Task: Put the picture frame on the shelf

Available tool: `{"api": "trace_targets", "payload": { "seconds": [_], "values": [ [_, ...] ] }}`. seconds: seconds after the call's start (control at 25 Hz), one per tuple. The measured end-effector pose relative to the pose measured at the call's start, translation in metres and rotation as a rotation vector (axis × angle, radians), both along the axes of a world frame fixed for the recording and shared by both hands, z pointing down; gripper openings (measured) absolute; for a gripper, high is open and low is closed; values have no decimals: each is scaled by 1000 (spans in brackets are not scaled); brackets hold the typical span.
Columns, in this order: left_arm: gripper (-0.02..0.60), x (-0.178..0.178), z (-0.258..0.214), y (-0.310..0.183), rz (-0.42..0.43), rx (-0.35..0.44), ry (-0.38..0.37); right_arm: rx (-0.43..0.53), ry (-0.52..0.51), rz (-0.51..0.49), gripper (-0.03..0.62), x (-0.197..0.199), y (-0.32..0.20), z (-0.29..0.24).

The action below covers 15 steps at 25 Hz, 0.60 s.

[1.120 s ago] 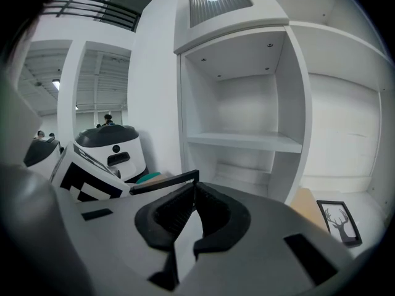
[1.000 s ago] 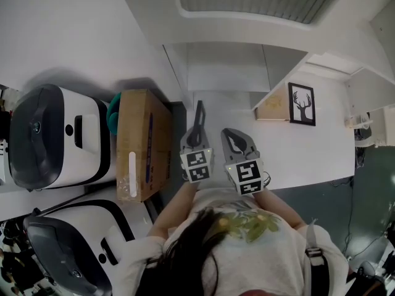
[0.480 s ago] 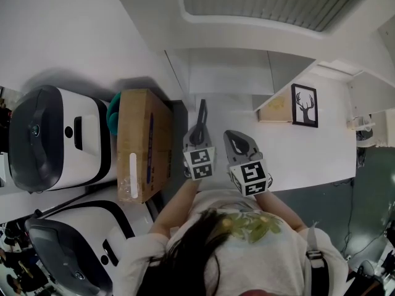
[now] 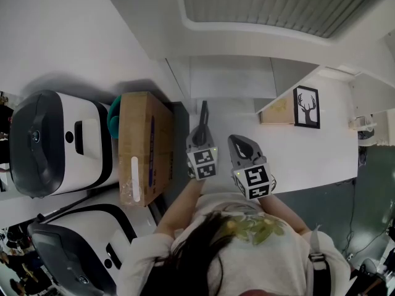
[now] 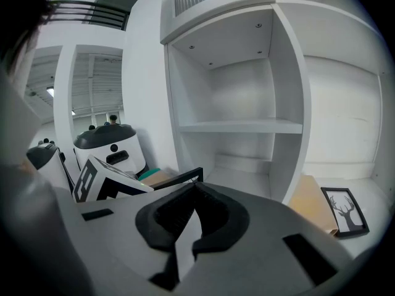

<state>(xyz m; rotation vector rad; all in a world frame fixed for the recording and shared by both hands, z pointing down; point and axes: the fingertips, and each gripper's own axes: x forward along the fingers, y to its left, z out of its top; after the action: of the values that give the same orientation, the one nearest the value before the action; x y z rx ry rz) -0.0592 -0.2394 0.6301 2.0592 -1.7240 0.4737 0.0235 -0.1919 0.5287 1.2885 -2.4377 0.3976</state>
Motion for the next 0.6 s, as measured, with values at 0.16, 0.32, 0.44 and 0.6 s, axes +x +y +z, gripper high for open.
{"api": "trace_targets", "payload": {
  "seconds": [0.16, 0.32, 0.44, 0.6],
  "values": [
    [35, 0, 3, -3, -11, 9, 0, -6, 8, -6, 31, 0, 0, 2],
    [35, 1, 7, -6, -14, 11, -6, -7, 11, -8, 31, 1, -1, 3],
    [35, -2, 10, -8, -6, 15, -16, -9, 17, -8, 31, -3, -2, 4],
    [35, -3, 11, -10, 1, 14, -23, -13, 19, -9, 31, -6, -2, 5]
  ]
}}
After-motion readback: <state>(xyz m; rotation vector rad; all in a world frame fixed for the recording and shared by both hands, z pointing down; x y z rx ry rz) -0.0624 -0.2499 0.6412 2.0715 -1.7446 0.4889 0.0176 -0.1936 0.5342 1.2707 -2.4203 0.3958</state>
